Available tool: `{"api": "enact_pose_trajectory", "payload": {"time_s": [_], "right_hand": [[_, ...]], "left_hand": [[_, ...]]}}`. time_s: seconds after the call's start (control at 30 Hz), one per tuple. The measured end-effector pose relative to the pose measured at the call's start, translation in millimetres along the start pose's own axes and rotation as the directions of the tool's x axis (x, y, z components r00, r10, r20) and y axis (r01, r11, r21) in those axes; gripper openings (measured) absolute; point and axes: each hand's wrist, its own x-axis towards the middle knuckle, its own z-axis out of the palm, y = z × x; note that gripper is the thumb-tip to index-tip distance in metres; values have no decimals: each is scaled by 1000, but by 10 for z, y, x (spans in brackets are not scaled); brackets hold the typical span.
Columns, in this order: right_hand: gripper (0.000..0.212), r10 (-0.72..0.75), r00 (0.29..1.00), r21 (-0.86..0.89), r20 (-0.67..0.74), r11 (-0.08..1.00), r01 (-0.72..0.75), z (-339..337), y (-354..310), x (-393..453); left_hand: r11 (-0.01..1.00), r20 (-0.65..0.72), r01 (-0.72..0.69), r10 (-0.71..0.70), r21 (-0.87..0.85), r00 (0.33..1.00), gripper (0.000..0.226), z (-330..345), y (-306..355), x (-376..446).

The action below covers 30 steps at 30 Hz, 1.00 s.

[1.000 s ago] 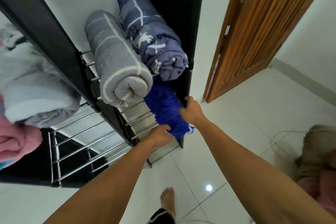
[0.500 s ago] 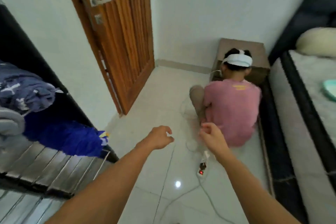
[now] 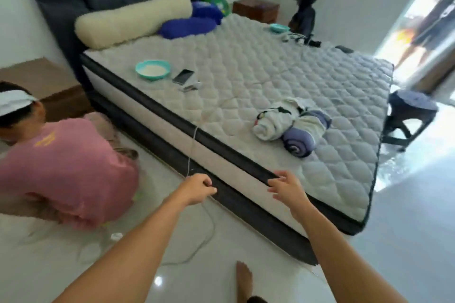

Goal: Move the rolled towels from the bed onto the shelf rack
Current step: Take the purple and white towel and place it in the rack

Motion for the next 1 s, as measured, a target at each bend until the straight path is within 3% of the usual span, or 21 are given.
{"api": "enact_pose_trajectory", "payload": {"time_s": [0.17, 0.4, 0.57, 0.67, 0.83, 1.0], "right_hand": [[31, 102, 979, 53, -176, 994, -94, -892, 369, 420], [37, 203, 947, 70, -251, 979, -192, -1613, 435, 1625], [45, 199, 957, 42, -212, 980, -195, -2159, 63, 2577], [47, 173, 961, 6, -214, 984, -176, -2321, -162, 3056], [34, 162, 972, 113, -170, 983, -145, -2375, -348, 3635], [28, 285, 951, 192, -124, 947, -259, -2399, -209, 4037]], "left_hand": [[983, 207, -160, 139, 87, 968, 43, 502, 1088, 749], [991, 307, -114, 87, 71, 948, 54, 1050, 2155, 2060], [991, 259, -113, 93, 64, 961, 29, 1208, 2871, 2844], [986, 253, -106, 71, 129, 965, 61, 1219, 3119, 3152], [971, 442, -21, -90, 240, 892, 69, 1278, 3232, 3530], [961, 473, 81, -203, 266, 857, 89, 1389, 3228, 3756]]}}
